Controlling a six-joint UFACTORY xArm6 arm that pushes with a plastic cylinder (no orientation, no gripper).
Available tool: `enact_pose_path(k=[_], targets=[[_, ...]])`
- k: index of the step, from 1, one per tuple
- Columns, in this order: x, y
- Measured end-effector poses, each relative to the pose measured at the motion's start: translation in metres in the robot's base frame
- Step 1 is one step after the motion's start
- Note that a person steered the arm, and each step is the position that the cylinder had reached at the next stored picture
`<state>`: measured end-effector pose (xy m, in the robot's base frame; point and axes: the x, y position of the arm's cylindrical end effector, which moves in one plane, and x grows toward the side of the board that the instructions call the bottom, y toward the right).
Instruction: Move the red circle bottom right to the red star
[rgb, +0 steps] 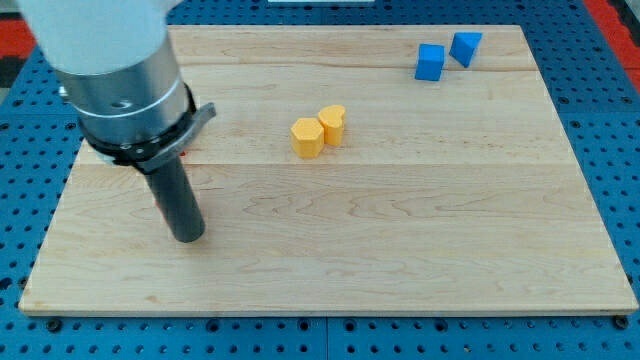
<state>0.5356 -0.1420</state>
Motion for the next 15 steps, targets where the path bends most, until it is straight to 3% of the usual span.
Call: enact_pose_path(k=[2,4,5,7,8,9,10,11,12,14,15], targets=[[0.004,0.064],[0.047,0.062],[0.041,0.013],[0.013,-0.001],[0.0,-0.049],[-0.013,-0.062],[-0.033,-0.032],[-0.023,-0.038],[0.001,0.006],[-0.06,-0.034],[-0.057,0.056]])
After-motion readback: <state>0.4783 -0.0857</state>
